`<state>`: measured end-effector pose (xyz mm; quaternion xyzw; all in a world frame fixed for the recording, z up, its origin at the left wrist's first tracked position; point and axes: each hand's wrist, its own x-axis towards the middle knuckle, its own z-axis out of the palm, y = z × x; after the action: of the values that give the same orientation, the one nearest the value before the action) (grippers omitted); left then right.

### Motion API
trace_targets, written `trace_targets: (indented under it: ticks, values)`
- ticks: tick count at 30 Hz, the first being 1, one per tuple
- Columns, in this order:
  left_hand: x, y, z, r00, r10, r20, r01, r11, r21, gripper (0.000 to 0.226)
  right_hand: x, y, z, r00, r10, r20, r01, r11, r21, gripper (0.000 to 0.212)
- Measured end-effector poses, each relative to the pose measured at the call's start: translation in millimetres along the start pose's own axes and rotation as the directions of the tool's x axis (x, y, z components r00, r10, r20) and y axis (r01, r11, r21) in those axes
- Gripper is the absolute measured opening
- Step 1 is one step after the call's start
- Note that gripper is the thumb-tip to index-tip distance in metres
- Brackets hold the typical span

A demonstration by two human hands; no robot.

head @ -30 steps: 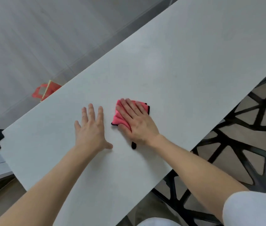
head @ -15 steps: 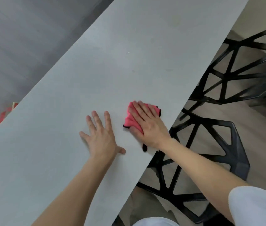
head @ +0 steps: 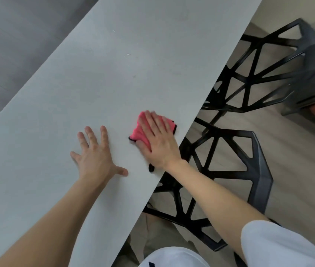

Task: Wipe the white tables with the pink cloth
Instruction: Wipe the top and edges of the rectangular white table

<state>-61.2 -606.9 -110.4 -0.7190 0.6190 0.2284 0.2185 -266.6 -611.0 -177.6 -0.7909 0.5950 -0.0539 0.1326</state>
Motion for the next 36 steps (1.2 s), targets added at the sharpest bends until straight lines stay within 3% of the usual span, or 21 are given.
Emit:
trace_targets:
  ticks: [2,4,6,8,11,13,14,16,18,20,21,24,26,28,29,31,34,36]
  values:
    - [0,1,0,1.0,-0.009,0.001,0.009,1.0,-0.01,0.179,-27,7,-4,0.955,-0.28,0.093,0.279,0.96,0.026,0.076]
    - [1,0,1,1.0,-0.013,0.0,0.013,1.0,-0.024,0.179,-18,48,-20,0.898,-0.398,0.187,0.399,0.916,0.032,0.078]
    - [1,-2,3,1.0,-0.014,-0.018,0.013,0.999,-0.029,0.179,14,95,-41,0.952,-0.236,0.197,0.246,0.969,-0.028,0.086]
    - [1,-5,6,0.999,-0.019,-0.031,0.018,0.999,-0.036,0.179,49,134,-58,0.993,0.046,0.113,-0.034,0.994,-0.107,0.09]
    - [2,-11,8,0.999,-0.023,-0.033,0.022,0.999,-0.044,0.177,74,137,-45,0.941,0.336,-0.045,-0.339,0.937,-0.087,0.084]
    - [-5,-8,7,0.998,-0.023,-0.056,0.023,1.0,-0.015,0.169,61,90,-24,0.915,0.382,-0.132,-0.39,0.92,-0.039,0.08]
    - [-11,-4,8,0.994,-0.029,-0.106,0.032,0.999,0.028,0.16,43,60,-15,0.941,0.314,-0.129,-0.321,0.947,-0.034,0.079]
    - [-29,12,14,0.977,-0.014,-0.213,0.041,0.992,0.12,0.132,1,19,0,0.999,-0.001,-0.05,0.0,1.0,-0.015,0.079]
    - [-48,32,25,0.962,0.002,-0.273,0.027,0.995,0.101,0.105,-24,27,-1,0.937,-0.345,0.052,0.346,0.938,-0.001,0.078]
    - [-65,54,37,0.971,-0.032,-0.237,0.026,0.999,-0.029,0.097,-13,68,-15,0.871,-0.471,0.142,0.479,0.877,-0.028,0.076]
    - [-71,63,43,0.979,-0.052,-0.198,0.037,0.996,-0.08,0.101,0,90,-24,0.894,-0.414,0.17,0.429,0.901,-0.062,0.077]
    - [-78,77,59,0.987,-0.114,-0.115,0.097,0.985,-0.145,0.12,34,141,-48,0.996,0.025,0.089,-0.01,0.986,-0.165,0.084]
    - [-76,79,66,0.987,-0.133,-0.087,0.118,0.981,-0.156,0.126,43,131,-44,0.969,0.246,-0.014,-0.245,0.961,-0.126,0.087]
    - [-73,79,67,0.985,-0.155,-0.073,0.139,0.973,-0.185,0.129,30,84,-25,0.951,0.298,-0.078,-0.304,0.949,-0.082,0.086]
    - [-71,79,67,0.983,-0.167,-0.071,0.15,0.969,-0.198,0.13,17,56,-14,0.972,0.228,-0.059,-0.233,0.969,-0.086,0.085]
    - [-70,78,66,0.981,-0.18,-0.073,0.161,0.963,-0.218,0.13,-13,13,6,0.997,-0.055,0.056,0.059,0.996,-0.073,0.081]
    - [-69,79,66,0.977,-0.206,-0.061,0.185,0.952,-0.242,0.13,-19,29,-1,0.902,-0.379,0.209,0.389,0.921,-0.01,0.077]
    - [-68,79,63,0.974,-0.222,-0.047,0.202,0.944,-0.259,0.132,2,69,-20,0.854,-0.453,0.255,0.477,0.878,-0.039,0.077]
